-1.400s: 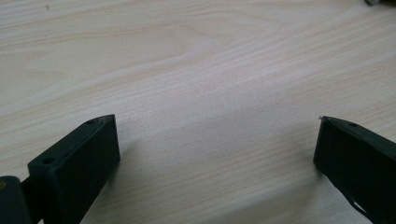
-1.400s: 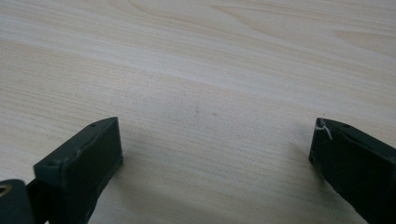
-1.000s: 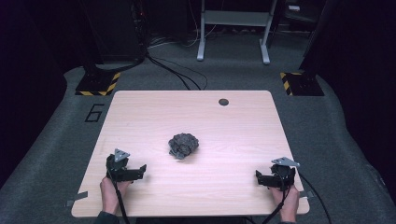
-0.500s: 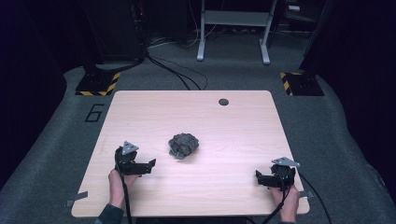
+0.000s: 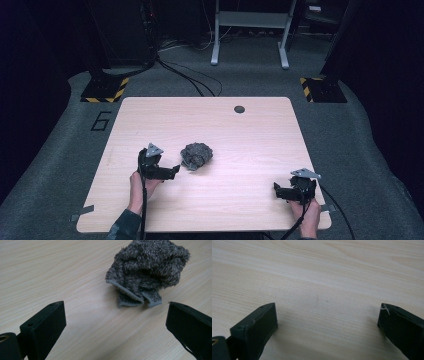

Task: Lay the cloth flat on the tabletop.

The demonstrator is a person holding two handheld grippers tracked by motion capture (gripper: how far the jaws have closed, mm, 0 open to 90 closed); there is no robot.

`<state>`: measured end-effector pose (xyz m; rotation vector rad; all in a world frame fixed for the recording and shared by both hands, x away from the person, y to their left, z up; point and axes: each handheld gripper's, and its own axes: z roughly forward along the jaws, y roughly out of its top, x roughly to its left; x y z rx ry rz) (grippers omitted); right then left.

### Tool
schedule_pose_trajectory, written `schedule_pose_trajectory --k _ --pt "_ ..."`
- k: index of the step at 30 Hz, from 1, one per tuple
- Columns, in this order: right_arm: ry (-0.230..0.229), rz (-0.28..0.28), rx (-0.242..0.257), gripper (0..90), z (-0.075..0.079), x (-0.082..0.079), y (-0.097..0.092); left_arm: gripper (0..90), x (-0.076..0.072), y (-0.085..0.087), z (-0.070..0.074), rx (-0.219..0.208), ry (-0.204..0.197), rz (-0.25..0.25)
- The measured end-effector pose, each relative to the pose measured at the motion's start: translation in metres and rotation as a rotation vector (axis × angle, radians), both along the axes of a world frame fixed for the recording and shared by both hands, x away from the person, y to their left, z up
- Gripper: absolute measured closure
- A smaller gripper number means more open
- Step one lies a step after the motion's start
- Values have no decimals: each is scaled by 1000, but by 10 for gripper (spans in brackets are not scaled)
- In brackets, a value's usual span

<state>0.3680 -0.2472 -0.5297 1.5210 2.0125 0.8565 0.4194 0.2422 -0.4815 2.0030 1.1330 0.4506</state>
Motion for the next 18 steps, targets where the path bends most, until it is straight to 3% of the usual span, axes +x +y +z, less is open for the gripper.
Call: schedule_pose_trajectory --k 18 --pt "-1 0 0 20 0 0 0 80 28 -49 6 50 -12 -133"
